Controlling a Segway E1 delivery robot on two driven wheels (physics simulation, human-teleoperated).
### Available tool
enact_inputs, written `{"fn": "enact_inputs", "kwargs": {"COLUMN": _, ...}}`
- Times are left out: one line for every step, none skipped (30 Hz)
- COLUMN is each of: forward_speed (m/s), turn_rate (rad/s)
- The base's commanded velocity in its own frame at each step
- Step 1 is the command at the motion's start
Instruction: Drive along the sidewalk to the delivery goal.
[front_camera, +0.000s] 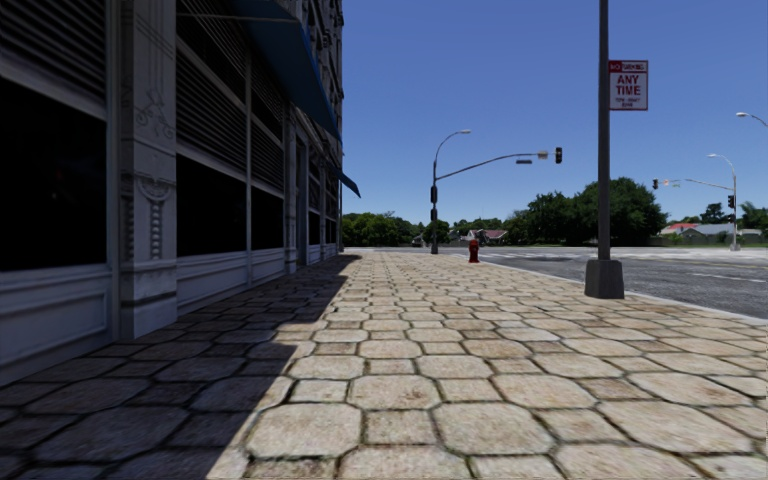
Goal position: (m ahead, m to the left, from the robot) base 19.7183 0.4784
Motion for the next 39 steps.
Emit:
{"fn": "enact_inputs", "kwargs": {"forward_speed": 2.0, "turn_rate": 0.0}}
{"fn": "enact_inputs", "kwargs": {"forward_speed": 2.0, "turn_rate": 0.0}}
{"fn": "enact_inputs", "kwargs": {"forward_speed": 2.0, "turn_rate": 0.0}}
{"fn": "enact_inputs", "kwargs": {"forward_speed": 2.0, "turn_rate": 0.0}}
{"fn": "enact_inputs", "kwargs": {"forward_speed": 2.0, "turn_rate": 0.0}}
{"fn": "enact_inputs", "kwargs": {"forward_speed": 2.0, "turn_rate": 0.0}}
{"fn": "enact_inputs", "kwargs": {"forward_speed": 2.0, "turn_rate": 0.0}}
{"fn": "enact_inputs", "kwargs": {"forward_speed": 2.0, "turn_rate": 0.0}}
{"fn": "enact_inputs", "kwargs": {"forward_speed": 2.0, "turn_rate": 0.0}}
{"fn": "enact_inputs", "kwargs": {"forward_speed": 2.0, "turn_rate": 0.0}}
{"fn": "enact_inputs", "kwargs": {"forward_speed": 2.0, "turn_rate": 0.0}}
{"fn": "enact_inputs", "kwargs": {"forward_speed": 2.0, "turn_rate": 0.0}}
{"fn": "enact_inputs", "kwargs": {"forward_speed": 2.0, "turn_rate": 0.0}}
{"fn": "enact_inputs", "kwargs": {"forward_speed": 2.0, "turn_rate": 0.0}}
{"fn": "enact_inputs", "kwargs": {"forward_speed": 2.0, "turn_rate": 0.0}}
{"fn": "enact_inputs", "kwargs": {"forward_speed": 2.0, "turn_rate": 0.0}}
{"fn": "enact_inputs", "kwargs": {"forward_speed": 2.0, "turn_rate": 0.0}}
{"fn": "enact_inputs", "kwargs": {"forward_speed": 2.0, "turn_rate": 0.0}}
{"fn": "enact_inputs", "kwargs": {"forward_speed": 2.0, "turn_rate": 0.0}}
{"fn": "enact_inputs", "kwargs": {"forward_speed": 2.0, "turn_rate": 0.0}}
{"fn": "enact_inputs", "kwargs": {"forward_speed": 2.0, "turn_rate": 0.0}}
{"fn": "enact_inputs", "kwargs": {"forward_speed": 2.0, "turn_rate": 0.0}}
{"fn": "enact_inputs", "kwargs": {"forward_speed": 2.0, "turn_rate": 0.0}}
{"fn": "enact_inputs", "kwargs": {"forward_speed": 2.0, "turn_rate": 0.0}}
{"fn": "enact_inputs", "kwargs": {"forward_speed": 2.0, "turn_rate": 0.0}}
{"fn": "enact_inputs", "kwargs": {"forward_speed": 2.0, "turn_rate": 0.0}}
{"fn": "enact_inputs", "kwargs": {"forward_speed": 2.0, "turn_rate": 0.0}}
{"fn": "enact_inputs", "kwargs": {"forward_speed": 2.0, "turn_rate": 0.0}}
{"fn": "enact_inputs", "kwargs": {"forward_speed": 2.0, "turn_rate": 0.0}}
{"fn": "enact_inputs", "kwargs": {"forward_speed": 2.0, "turn_rate": 0.0}}
{"fn": "enact_inputs", "kwargs": {"forward_speed": 2.0, "turn_rate": 0.0}}
{"fn": "enact_inputs", "kwargs": {"forward_speed": 2.0, "turn_rate": 0.0}}
{"fn": "enact_inputs", "kwargs": {"forward_speed": 2.0, "turn_rate": 0.0}}
{"fn": "enact_inputs", "kwargs": {"forward_speed": 2.0, "turn_rate": 0.0}}
{"fn": "enact_inputs", "kwargs": {"forward_speed": 2.0, "turn_rate": 0.0}}
{"fn": "enact_inputs", "kwargs": {"forward_speed": 2.0, "turn_rate": 0.0}}
{"fn": "enact_inputs", "kwargs": {"forward_speed": 2.0, "turn_rate": 0.0}}
{"fn": "enact_inputs", "kwargs": {"forward_speed": 2.0, "turn_rate": 0.0}}
{"fn": "enact_inputs", "kwargs": {"forward_speed": 2.0, "turn_rate": 0.0}}
